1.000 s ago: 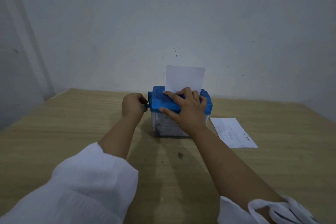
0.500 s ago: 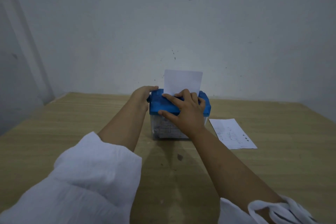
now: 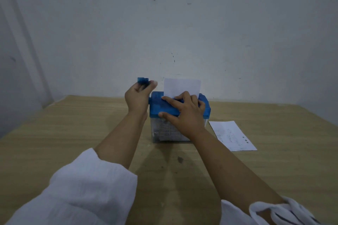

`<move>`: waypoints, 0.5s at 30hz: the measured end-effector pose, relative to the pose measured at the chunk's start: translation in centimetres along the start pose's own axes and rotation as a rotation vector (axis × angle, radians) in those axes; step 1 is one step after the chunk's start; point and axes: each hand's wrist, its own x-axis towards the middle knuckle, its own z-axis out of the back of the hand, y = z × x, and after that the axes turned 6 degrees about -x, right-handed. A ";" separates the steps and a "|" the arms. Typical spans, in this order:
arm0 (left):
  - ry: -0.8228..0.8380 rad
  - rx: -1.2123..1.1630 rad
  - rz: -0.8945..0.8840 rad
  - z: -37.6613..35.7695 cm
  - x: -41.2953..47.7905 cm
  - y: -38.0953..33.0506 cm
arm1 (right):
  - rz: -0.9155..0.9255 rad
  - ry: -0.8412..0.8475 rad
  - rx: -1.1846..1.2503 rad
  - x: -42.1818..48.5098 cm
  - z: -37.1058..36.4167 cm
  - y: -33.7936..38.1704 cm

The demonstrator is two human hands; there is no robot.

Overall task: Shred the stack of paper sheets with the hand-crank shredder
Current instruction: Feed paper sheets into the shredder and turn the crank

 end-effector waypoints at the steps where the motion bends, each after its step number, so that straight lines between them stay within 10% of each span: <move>1: -0.028 -0.028 0.016 0.0 -0.3 -0.4 | -0.003 0.005 -0.001 0.0 0.1 0.0; 15: -0.258 -0.270 0.031 1.9 -4.8 1.8 | -0.005 0.023 0.023 -0.1 0.4 0.2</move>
